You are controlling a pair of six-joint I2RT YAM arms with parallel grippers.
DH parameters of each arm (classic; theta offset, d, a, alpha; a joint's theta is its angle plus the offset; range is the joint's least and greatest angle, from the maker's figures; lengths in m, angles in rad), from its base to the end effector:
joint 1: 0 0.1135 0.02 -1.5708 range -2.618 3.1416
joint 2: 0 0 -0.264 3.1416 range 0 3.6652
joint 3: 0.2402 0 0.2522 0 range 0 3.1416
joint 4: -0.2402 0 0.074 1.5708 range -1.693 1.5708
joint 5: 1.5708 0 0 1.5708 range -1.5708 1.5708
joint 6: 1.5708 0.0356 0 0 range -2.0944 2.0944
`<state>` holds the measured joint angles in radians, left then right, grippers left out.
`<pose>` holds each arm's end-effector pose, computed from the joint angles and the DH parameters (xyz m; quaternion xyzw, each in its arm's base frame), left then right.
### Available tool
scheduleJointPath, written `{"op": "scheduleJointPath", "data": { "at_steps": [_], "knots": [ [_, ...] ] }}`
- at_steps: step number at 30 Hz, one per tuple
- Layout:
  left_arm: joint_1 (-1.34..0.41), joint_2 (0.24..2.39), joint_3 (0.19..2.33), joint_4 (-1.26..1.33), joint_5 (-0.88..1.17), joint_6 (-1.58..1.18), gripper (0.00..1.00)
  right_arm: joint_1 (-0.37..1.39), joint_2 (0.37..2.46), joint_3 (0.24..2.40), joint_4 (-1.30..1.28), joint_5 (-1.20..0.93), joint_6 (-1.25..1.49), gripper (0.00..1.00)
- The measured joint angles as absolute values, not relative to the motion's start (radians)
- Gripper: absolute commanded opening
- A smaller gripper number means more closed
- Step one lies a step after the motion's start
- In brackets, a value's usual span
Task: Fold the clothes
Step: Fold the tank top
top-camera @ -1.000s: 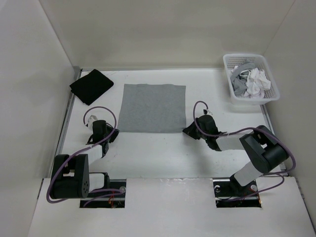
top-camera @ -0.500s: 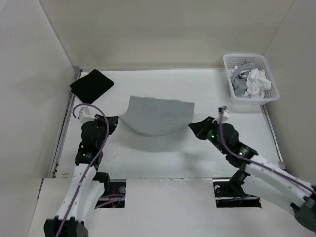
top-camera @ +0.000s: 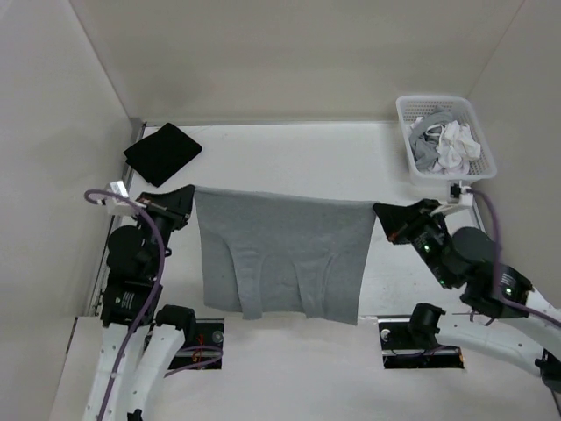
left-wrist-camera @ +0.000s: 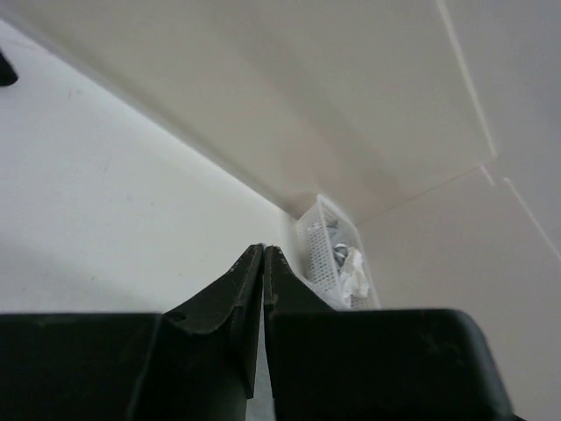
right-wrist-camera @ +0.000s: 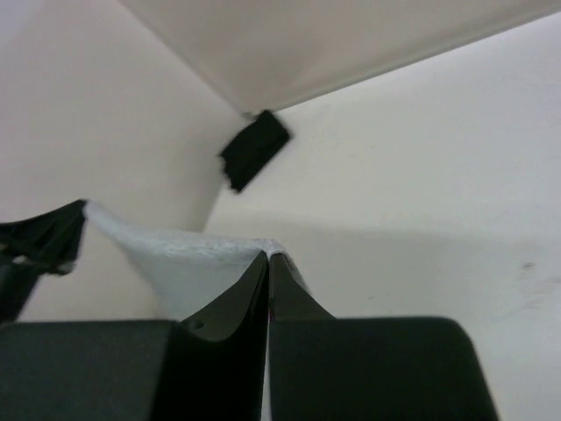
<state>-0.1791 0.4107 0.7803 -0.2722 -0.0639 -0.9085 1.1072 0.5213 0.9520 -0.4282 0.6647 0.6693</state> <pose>0.0926 -0.0145 0.3740 -0.2616 0.6189 -0.3647 0.6446 0.0602 0.0712 0.4020 0.0805 0.7018 0.3740 0.6009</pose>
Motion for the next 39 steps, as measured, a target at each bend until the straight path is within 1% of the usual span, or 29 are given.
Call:
{"op": "scheduleJointPath", "data": {
  "at_steps": [2, 5, 8, 10, 14, 16, 18, 21, 23, 26, 32, 35, 39],
  "knots": [
    [-0.179, 0.472, 0.752, -0.258, -0.072, -0.908, 0.00, 0.998, 0.587, 0.943, -0.417, 0.627, 0.640, 0.02],
    [-0.172, 0.625, 0.693, -0.202, -0.081, -0.909, 0.00, 0.760, 0.719, 0.880, -0.331, 0.479, 0.613, 0.03],
    [-0.146, 0.848, 0.666, -0.130, -0.095, -0.909, 0.00, 0.556, 0.904, 0.828, -0.232, 0.303, 0.609, 0.03],
    [-0.130, 1.029, 0.673, -0.061, -0.102, -0.910, 0.00, 0.451, 1.080, 0.828, -0.151, 0.197, 0.613, 0.03],
    [-0.123, 1.348, 0.759, 0.008, -0.105, -0.920, 0.00, 0.337, 1.378, 0.915, -0.083, 0.064, 0.621, 0.02],
    [-0.123, 1.448, 0.828, 0.024, -0.105, -0.925, 0.00, 0.304, 1.488, 0.999, -0.073, 0.019, 0.623, 0.02],
    [-0.126, 1.490, 0.887, 0.043, -0.104, -0.927, 0.00, 0.281, 1.546, 1.073, -0.052, -0.015, 0.625, 0.02],
    [-0.139, 1.478, 0.921, 0.099, -0.105, -0.927, 0.00, 0.269, 1.526, 1.089, -0.011, -0.041, 0.625, 0.03],
    [-0.148, 1.443, 0.902, 0.134, -0.105, -0.927, 0.00, 0.269, 1.478, 1.046, 0.028, -0.046, 0.625, 0.03],
    [-0.165, 1.343, 0.782, 0.189, -0.104, -0.934, 0.00, 0.270, 1.383, 0.919, 0.073, -0.053, 0.636, 0.03],
    [-0.173, 1.098, 0.508, 0.175, -0.094, -0.939, 0.01, 0.270, 1.232, 0.636, 0.096, -0.052, 0.682, 0.03],
    [-0.171, 0.974, 0.430, 0.152, -0.076, -0.939, 0.01, 0.286, 1.127, 0.545, 0.076, -0.045, 0.692, 0.03],
    [-0.172, 0.839, 0.367, 0.122, -0.058, -0.939, 0.01, 0.327, 0.997, 0.474, 0.066, -0.032, 0.705, 0.01]
  ]
}}
